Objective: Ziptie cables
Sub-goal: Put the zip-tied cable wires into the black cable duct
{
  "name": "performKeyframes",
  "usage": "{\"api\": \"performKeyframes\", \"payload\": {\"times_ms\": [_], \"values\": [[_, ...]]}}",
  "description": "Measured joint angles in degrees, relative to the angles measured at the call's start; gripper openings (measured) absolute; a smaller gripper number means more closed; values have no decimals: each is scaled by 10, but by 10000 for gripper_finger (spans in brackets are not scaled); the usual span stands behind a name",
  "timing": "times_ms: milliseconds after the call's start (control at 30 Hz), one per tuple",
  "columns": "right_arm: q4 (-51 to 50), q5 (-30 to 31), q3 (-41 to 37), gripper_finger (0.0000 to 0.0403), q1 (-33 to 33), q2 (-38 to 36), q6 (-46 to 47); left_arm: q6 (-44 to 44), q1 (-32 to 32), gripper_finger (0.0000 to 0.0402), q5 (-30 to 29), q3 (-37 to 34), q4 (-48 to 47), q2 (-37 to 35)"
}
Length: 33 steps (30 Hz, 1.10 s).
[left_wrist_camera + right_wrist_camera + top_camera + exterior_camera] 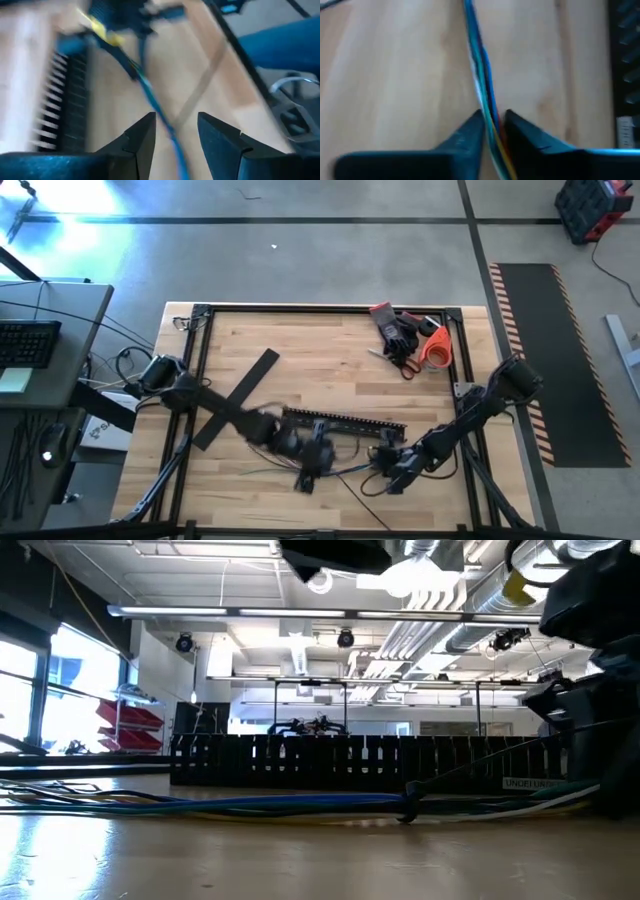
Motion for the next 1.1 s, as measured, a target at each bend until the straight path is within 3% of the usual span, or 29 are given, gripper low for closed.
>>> {"api": "performKeyframes", "payload": {"times_ms": [67, 133, 300, 500, 833, 967, 1100], "values": [[-14, -3, 20, 17, 10, 1, -7, -31, -27, 129, -1, -15, -1, 1], [-51, -4, 47, 12, 20, 1, -1, -63, -47, 129, -12, -30, 2, 6], [-170, 6, 133, 3, 40, -1, 3, -123, -85, 129, -109, -72, 50, 20], [-294, 23, 228, 2, 48, -2, 17, -124, -93, 154, -110, -91, 153, 71], [-352, 25, 308, 1, 67, -2, -6, -113, -84, 190, -123, -92, 268, 161], [-424, 40, 353, 0, 89, -2, 21, -122, -95, 177, -185, -92, 253, 159], [-503, 57, 397, 0, 112, -2, 64, -123, -107, 130, -235, -91, 230, 151]]}}
